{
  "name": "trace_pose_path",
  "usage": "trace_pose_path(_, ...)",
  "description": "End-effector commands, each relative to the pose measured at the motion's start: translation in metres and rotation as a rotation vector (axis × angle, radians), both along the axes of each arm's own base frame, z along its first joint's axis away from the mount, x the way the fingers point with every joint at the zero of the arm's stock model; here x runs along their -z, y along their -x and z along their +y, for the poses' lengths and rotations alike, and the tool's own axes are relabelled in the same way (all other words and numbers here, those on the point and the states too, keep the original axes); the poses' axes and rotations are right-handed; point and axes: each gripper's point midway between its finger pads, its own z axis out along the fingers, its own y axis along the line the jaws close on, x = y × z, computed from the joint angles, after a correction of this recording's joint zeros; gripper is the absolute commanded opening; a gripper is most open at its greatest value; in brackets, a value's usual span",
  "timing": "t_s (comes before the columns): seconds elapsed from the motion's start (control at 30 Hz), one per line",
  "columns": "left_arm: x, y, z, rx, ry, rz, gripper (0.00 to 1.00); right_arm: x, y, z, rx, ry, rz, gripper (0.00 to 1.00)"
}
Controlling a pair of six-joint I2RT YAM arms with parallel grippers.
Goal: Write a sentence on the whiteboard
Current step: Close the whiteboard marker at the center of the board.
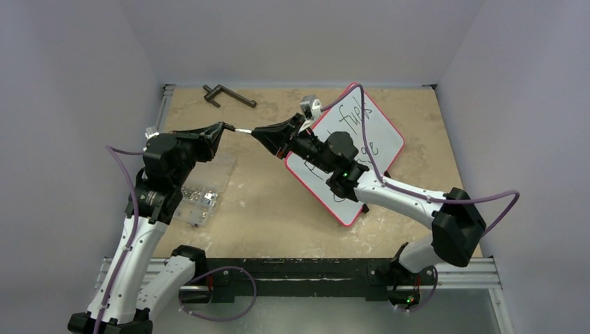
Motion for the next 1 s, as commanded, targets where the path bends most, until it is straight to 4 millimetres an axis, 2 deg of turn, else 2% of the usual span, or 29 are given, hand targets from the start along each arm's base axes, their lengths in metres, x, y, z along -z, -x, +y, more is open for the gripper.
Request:
trace_pose_path(0.0,-0.009,-0.001,-0.003,0.019,0.027,-0.027,0.00,-0.027,-0.002,0.002,0.015,-0.058,-0.038,0.00)
trace_pose_path(0.43,-0.011,0.001,-0.006,0.031,0.048,-0.023,0.00,-0.017,-0.011,0.015,0.024,-0.034,-0.021,0.00)
trace_pose_path(0.7,-0.016,0.006,-0.004,0.028,0.066,-0.035,0.00,-0.007,-0.027,0.020,0.109,-0.032,-0.013,0.00)
trace_pose_path(0.97,-0.019,0.010,-0.008,0.052,0.086,-0.048,0.00,-0.009,-0.024,0.038,0.122,-0.026,-0.039,0.00)
